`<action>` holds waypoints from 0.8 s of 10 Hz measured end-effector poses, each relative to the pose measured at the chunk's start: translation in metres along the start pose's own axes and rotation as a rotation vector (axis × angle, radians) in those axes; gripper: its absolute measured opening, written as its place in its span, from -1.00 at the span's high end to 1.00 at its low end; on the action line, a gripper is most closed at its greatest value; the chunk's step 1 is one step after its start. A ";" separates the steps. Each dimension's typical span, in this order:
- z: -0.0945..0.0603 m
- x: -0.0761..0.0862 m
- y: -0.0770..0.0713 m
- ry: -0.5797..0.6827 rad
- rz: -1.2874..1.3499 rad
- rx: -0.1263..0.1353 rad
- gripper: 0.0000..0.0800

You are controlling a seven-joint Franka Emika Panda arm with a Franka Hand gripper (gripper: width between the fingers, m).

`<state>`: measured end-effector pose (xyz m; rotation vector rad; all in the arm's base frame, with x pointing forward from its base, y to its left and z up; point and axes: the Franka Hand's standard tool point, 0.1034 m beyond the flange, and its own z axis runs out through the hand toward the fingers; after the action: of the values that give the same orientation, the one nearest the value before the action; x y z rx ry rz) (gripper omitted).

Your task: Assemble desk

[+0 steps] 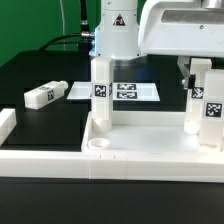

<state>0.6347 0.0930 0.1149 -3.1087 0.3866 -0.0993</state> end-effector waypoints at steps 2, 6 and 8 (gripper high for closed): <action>0.000 0.000 0.000 0.000 0.009 0.001 0.27; 0.000 0.000 0.000 0.000 0.146 0.002 0.27; 0.000 0.000 0.000 -0.001 0.288 0.001 0.27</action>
Offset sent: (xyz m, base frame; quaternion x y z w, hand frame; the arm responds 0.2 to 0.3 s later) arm 0.0000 0.0000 0.0000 0.0000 0.0000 0.0000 1.0000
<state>0.6347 0.0930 0.1146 -3.0111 0.8258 -0.0958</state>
